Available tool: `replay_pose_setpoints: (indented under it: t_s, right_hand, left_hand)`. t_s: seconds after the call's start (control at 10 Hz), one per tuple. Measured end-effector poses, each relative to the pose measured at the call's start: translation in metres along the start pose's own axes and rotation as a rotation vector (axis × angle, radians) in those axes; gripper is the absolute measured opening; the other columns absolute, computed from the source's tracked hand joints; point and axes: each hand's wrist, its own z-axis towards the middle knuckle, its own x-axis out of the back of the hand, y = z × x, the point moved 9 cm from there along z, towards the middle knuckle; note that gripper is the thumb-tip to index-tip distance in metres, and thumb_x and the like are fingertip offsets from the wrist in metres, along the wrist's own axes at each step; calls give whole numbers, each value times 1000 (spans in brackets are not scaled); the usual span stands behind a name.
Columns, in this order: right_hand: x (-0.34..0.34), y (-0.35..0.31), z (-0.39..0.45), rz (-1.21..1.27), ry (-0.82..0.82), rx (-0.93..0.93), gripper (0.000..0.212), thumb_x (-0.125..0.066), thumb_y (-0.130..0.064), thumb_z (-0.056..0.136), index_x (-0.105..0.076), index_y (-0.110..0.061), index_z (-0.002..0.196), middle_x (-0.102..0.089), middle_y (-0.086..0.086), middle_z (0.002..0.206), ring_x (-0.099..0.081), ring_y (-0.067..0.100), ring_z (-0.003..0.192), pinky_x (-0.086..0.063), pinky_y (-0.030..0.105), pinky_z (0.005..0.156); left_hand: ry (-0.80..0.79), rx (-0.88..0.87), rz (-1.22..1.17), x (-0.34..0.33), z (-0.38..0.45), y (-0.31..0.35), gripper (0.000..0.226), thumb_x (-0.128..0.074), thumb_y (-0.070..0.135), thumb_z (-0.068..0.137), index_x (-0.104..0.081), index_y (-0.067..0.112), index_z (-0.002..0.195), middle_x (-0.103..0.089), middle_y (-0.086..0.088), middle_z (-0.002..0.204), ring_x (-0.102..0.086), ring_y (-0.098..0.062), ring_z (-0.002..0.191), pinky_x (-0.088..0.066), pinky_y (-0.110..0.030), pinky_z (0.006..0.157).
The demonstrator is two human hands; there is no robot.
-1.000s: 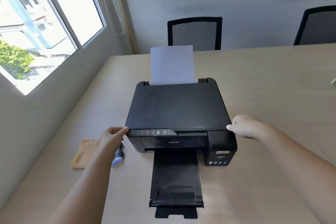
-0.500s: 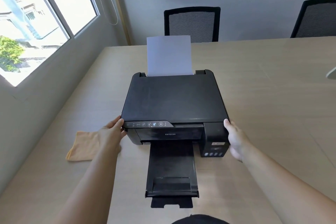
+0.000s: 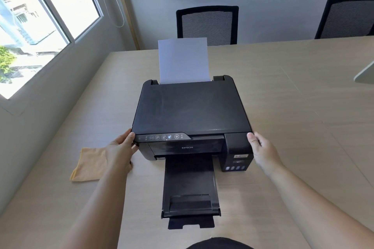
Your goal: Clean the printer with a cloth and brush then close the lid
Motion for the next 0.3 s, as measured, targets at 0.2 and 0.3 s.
replay_pose_setpoints:
  t_s: [0.2, 0.3]
  right_hand:
    - [28, -3, -7, -288, 241, 50, 41, -35, -30, 102, -63, -5, 84, -57, 5, 65, -51, 30, 69, -33, 35, 58]
    - [49, 11, -15, -169, 371, -40, 45, -37, -35, 102, -66, -9, 80, -64, 4, 76, -57, 32, 77, -37, 33, 67]
  left_hand:
    - [-4, -34, 70, 5, 0, 2, 32, -61, 17, 94, -63, 13, 126, -69, -3, 101, -66, -20, 93, -51, -35, 87]
    - [53, -51, 109, 18, 2, -3, 30, -67, 22, 90, -68, 12, 118, -71, -3, 97, -67, -17, 88, -54, -35, 81]
